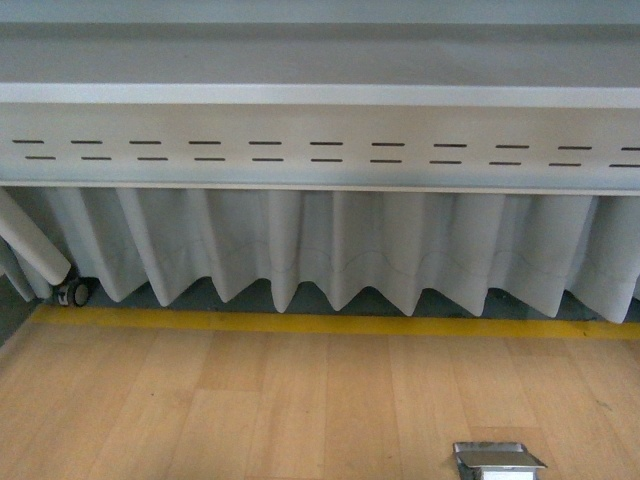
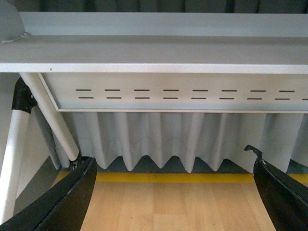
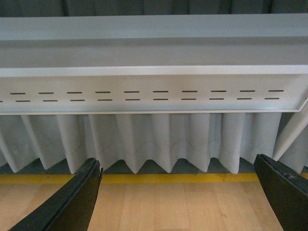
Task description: Wind up and store yellow beetle toy
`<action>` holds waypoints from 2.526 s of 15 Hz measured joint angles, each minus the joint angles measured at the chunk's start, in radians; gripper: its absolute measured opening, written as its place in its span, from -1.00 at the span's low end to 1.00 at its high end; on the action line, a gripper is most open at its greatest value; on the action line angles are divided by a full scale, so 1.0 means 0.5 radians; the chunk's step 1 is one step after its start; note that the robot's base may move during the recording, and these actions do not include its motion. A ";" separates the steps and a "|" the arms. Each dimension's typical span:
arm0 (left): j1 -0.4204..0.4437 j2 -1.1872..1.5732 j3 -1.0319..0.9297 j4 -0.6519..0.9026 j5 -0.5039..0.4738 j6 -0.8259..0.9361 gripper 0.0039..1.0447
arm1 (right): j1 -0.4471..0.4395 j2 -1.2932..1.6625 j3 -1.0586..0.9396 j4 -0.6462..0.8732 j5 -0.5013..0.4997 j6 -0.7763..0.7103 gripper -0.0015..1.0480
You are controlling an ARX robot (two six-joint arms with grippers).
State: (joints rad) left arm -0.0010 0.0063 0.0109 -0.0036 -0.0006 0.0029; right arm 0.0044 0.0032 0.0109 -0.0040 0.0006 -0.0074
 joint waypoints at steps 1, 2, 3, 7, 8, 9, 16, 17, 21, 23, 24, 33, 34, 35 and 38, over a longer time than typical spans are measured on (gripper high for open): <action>0.000 0.000 0.000 0.000 0.001 0.000 0.88 | 0.000 0.000 0.000 0.000 0.000 0.000 0.87; 0.000 0.000 0.000 0.001 0.001 0.000 0.88 | 0.000 0.000 0.000 0.000 0.000 0.000 0.87; 0.000 0.000 0.000 0.000 0.000 0.000 0.88 | 0.000 0.000 0.000 0.000 0.000 0.000 0.87; 0.000 0.000 0.000 -0.008 -0.001 -0.001 0.88 | 0.000 0.000 0.000 -0.004 0.000 0.000 0.87; 0.000 0.000 0.000 -0.002 -0.003 0.000 0.88 | 0.000 0.001 0.000 -0.003 0.000 0.000 0.87; 0.000 0.000 0.000 -0.005 0.004 -0.001 0.88 | 0.000 -0.001 0.000 -0.003 0.001 -0.001 0.87; 0.000 0.000 0.000 0.000 0.001 0.000 0.88 | 0.000 0.000 0.000 -0.002 -0.001 0.001 0.87; 0.000 0.000 0.000 0.000 -0.001 -0.001 0.88 | 0.000 0.000 0.000 0.002 -0.001 -0.001 0.87; 0.000 0.000 0.000 0.001 0.002 0.000 0.88 | 0.000 0.000 0.000 -0.005 -0.001 0.001 0.87; 0.000 0.000 0.000 -0.002 0.001 -0.004 0.88 | 0.000 0.000 0.000 -0.001 0.001 0.000 0.87; 0.000 0.000 0.000 0.000 -0.002 -0.006 0.88 | 0.000 0.000 0.000 -0.002 -0.002 0.001 0.87; 0.000 0.000 0.000 0.003 0.001 -0.005 0.88 | 0.000 0.001 0.000 0.004 -0.002 0.000 0.87; 0.000 0.000 0.000 -0.002 0.000 -0.005 0.88 | 0.000 0.001 0.000 -0.003 -0.001 0.000 0.87; 0.000 0.000 0.000 0.002 -0.001 -0.005 0.88 | 0.000 0.001 -0.001 -0.002 0.000 0.000 0.87; 0.000 0.000 0.000 0.000 0.000 -0.005 0.88 | 0.000 0.001 0.000 -0.002 -0.001 0.000 0.87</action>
State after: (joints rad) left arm -0.0010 0.0063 0.0109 -0.0036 -0.0006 0.0002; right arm 0.0044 0.0036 0.0109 -0.0048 0.0002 -0.0074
